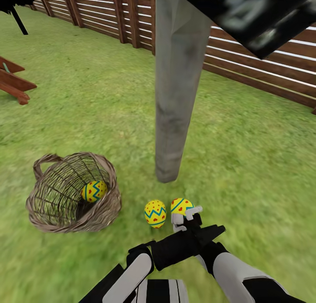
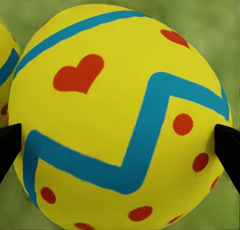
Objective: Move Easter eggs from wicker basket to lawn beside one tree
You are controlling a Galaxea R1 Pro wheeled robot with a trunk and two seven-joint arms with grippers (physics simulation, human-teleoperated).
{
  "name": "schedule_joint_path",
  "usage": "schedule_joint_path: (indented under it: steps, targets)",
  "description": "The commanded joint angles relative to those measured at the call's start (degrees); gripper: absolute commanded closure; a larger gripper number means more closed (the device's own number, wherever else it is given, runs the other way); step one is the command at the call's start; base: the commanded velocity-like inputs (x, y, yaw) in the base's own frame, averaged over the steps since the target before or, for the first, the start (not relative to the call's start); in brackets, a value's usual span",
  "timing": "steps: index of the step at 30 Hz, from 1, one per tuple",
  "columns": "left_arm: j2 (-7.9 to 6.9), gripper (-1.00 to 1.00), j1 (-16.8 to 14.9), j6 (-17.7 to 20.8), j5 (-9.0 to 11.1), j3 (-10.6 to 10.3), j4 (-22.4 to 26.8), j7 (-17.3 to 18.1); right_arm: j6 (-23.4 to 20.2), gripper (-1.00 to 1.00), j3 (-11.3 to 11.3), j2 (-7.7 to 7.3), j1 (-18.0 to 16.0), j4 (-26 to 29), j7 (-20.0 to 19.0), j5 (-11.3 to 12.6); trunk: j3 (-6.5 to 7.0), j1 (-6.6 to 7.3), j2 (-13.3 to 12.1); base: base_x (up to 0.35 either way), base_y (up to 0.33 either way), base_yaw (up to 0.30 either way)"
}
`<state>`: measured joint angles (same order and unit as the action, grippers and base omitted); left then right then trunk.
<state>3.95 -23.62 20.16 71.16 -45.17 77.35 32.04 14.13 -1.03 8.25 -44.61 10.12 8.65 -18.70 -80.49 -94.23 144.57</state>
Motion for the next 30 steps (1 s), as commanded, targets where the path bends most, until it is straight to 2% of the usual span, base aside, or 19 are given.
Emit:
schedule_joint_path:
  steps: [1,13,15,17,19,22,30]
  targets:
    - [0.00,-1.00,-0.03,0.50,0.53,-0.01,-0.05,0.04,0.09,1.00,-0.09,0.01,-0.04,-0.09,0.40,-0.37,-0.04,-0.03,0.01,0.338,0.000,0.000]
    - [0.09,-1.00,-0.03,0.50,0.30,-0.09,0.35,0.11,-0.27,1.00,-0.11,0.11,-0.04,0.00,0.43,-0.43,-0.04,-0.03,0.01,0.045,0.000,0.000]
    - [0.09,-1.00,-0.03,0.50,0.30,-0.09,0.28,0.02,-2.13,1.00,-0.25,0.70,-0.11,0.16,0.48,-0.47,-0.48,-0.08,0.04,0.000,0.000,0.000]
    - [0.09,-1.00,-0.03,0.50,0.24,-0.09,0.07,-0.04,-6.97,1.00,-0.36,1.11,-1.26,0.24,0.53,-0.47,-0.92,-0.13,0.07,0.000,0.000,0.000]
    - [0.11,-1.00,-0.03,0.50,0.21,-0.09,0.01,-0.05,-8.21,1.00,-0.37,1.21,-2.67,0.18,0.56,-0.31,-1.37,-0.18,0.09,0.000,0.000,0.000]
    - [0.14,-1.00,-0.03,0.50,0.21,-0.09,-0.01,-0.05,-8.49,1.00,-0.32,1.26,-4.22,-0.26,0.62,-0.01,-2.03,-0.26,0.13,0.000,0.000,0.000]
    - [0.15,-1.00,-0.03,0.50,0.21,-0.09,-0.04,-0.05,-8.20,1.00,-0.20,1.15,-4.26,-0.38,0.65,0.07,-3.80,-0.46,0.24,0.000,0.000,0.000]
